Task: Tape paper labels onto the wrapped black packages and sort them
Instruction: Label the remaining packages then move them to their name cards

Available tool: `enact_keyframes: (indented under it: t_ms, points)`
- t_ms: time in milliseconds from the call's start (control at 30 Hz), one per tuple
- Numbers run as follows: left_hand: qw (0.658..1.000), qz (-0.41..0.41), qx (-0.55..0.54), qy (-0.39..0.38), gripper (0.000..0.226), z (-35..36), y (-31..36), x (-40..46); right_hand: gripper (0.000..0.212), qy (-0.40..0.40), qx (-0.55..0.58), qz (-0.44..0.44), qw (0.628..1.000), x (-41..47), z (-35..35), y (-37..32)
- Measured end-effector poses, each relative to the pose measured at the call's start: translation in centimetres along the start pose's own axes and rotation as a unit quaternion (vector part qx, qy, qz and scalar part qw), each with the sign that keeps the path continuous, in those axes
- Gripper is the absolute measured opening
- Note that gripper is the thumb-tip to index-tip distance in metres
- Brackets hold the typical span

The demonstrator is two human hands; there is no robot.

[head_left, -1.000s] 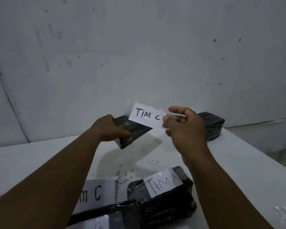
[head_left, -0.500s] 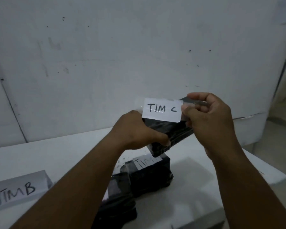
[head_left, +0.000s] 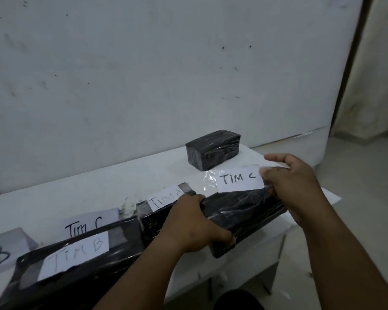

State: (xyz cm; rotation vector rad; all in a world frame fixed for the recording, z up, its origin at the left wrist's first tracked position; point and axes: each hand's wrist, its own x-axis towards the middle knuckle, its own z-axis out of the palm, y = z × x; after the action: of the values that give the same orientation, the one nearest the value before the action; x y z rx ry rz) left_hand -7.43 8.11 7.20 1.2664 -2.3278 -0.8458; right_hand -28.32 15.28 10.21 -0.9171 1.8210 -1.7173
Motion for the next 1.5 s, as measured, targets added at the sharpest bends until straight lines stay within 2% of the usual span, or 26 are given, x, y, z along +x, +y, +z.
enact_keyframes:
  t_ms: [167, 333, 500, 600, 667, 867, 1000, 1133, 1267, 1500]
  points:
    - [1.000, 0.005, 0.002, -0.006, 0.066, 2.1, -0.7, 0.8, 0.028, -0.034, -0.028, 0.040, 0.998, 1.4, -0.7, 3.1]
    - [0.999, 0.029, 0.032, 0.000, 0.095, 3.1, -1.1, 0.9, 0.031, -0.059, -0.055, 0.056, 0.995, 2.1, -0.9, 4.6]
    - [0.999, 0.027, 0.025, -0.015, 0.089, 3.6, -1.5, 0.5, 0.032, -0.071, -0.053, 0.062, 0.994, 2.5, -1.1, 5.5]
    - [0.998, 0.031, 0.055, -0.015, 0.093, 3.6, -1.5, 0.3, 0.030, -0.079, -0.057, 0.060, 0.993, 2.5, -1.0, 5.8]
    - [0.999, 0.025, 0.045, -0.005, 0.085, 3.4, -1.2, 0.1, 0.029, -0.080, -0.062, 0.056, 0.993, 2.4, -1.0, 5.9]
    - [0.985, -0.044, -0.135, 0.098, 0.031, 2.4, 0.4, 0.2, 0.027, -0.084, -0.075, 0.042, 0.993, 2.3, -1.1, 6.0]
    - [0.976, -0.052, -0.162, 0.135, 0.004, 2.6, 0.6, 0.6, 0.026, -0.085, -0.086, 0.032, 0.992, 2.1, -1.1, 6.0]
    - [0.975, -0.055, -0.161, 0.145, 0.007, 3.3, 0.2, 0.9, 0.029, -0.054, -0.091, 0.026, 0.994, 2.0, -1.2, 5.9]
    - [0.977, -0.056, -0.134, 0.155, 0.012, 4.2, 0.4, 1.5, 0.037, -0.005, -0.152, 0.012, 0.988, 2.1, -1.1, 6.1]
    - [0.982, -0.047, -0.094, 0.155, 0.013, 5.2, 0.8, 1.9, 0.033, 0.011, -0.213, 0.000, 0.977, 1.8, -0.8, 6.5]
